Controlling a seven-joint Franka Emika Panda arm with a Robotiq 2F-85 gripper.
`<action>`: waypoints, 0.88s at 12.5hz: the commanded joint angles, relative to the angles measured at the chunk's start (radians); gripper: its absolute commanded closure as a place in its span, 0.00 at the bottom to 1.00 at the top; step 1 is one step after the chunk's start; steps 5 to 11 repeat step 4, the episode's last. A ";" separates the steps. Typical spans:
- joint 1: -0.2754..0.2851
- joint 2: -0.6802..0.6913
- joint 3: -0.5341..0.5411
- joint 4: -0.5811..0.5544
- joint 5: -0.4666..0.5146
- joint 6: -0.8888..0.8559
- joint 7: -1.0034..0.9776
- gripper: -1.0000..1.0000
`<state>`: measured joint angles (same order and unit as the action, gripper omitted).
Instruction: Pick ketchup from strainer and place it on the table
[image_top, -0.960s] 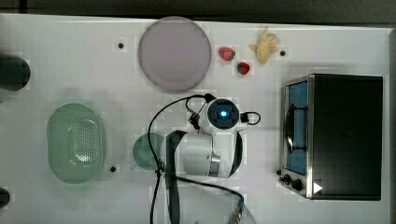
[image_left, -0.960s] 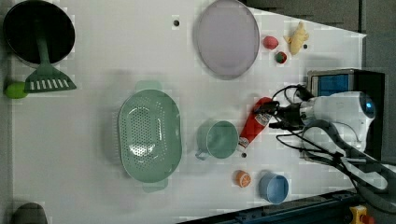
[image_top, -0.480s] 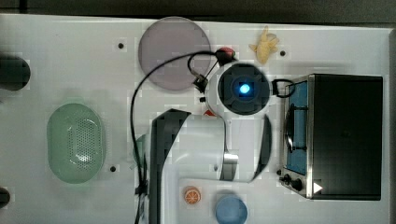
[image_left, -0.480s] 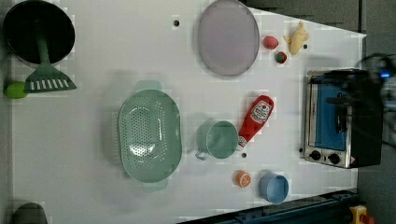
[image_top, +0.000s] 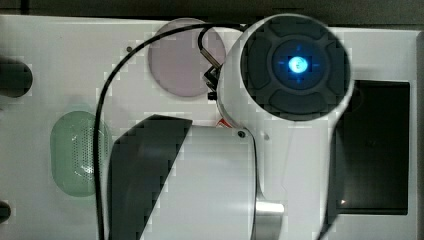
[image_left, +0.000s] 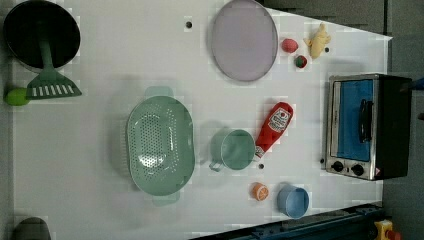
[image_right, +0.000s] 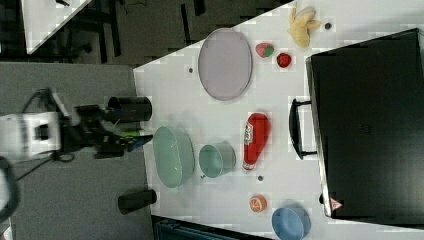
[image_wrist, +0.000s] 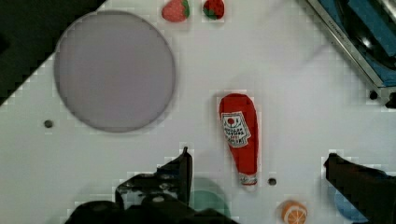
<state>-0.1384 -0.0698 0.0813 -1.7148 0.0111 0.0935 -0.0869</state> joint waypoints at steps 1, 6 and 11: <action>0.000 0.030 -0.002 0.032 -0.006 -0.078 0.071 0.00; 0.000 0.037 -0.001 0.031 -0.006 -0.072 0.071 0.00; 0.000 0.037 -0.001 0.031 -0.006 -0.072 0.071 0.00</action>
